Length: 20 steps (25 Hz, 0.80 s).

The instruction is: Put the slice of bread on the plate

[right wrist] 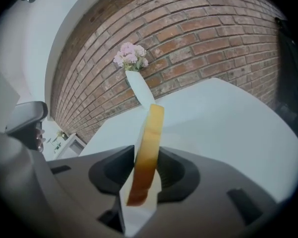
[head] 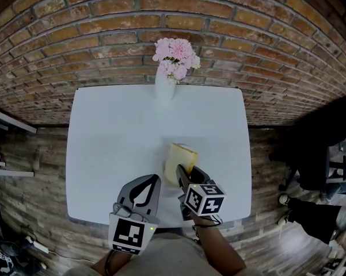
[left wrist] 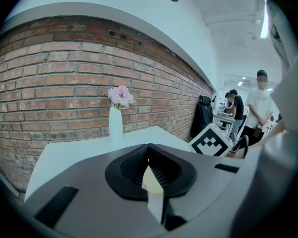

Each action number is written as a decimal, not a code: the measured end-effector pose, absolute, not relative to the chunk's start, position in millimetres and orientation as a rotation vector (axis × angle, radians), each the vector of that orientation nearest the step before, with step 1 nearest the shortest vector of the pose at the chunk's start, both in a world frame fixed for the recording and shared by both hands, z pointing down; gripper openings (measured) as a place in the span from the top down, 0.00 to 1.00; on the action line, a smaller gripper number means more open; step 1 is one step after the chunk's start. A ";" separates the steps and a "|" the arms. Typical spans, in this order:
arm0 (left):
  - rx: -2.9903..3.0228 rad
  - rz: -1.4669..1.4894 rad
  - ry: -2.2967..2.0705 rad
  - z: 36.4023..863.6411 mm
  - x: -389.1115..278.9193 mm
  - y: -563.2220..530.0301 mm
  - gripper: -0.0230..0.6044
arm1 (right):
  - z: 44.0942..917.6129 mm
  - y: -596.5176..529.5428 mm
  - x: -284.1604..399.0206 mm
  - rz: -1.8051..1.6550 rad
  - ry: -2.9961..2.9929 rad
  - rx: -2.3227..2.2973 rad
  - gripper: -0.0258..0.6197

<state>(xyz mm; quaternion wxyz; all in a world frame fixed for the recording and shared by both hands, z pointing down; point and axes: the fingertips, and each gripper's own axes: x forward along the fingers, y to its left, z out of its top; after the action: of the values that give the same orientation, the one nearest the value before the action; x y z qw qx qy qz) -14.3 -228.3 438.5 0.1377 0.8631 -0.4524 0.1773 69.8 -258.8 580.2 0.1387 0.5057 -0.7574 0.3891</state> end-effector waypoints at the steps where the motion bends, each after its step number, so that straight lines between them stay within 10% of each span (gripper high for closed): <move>1: 2.497 0.511 -1.310 438.3 -14.8 -228.2 0.95 | 582.2 -258.4 70.2 1.107 -2.177 1.462 0.76; 20: 2.507 0.493 -1.311 434.7 -23.5 -224.0 0.95 | 599.2 -260.4 85.8 0.786 -1.963 1.468 0.52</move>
<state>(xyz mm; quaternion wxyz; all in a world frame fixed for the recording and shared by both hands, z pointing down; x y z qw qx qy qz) -23.5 -224.0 434.7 0.1347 0.8650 -0.4524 0.1700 85.8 -260.4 599.2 0.2797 0.5474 -0.7322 0.2933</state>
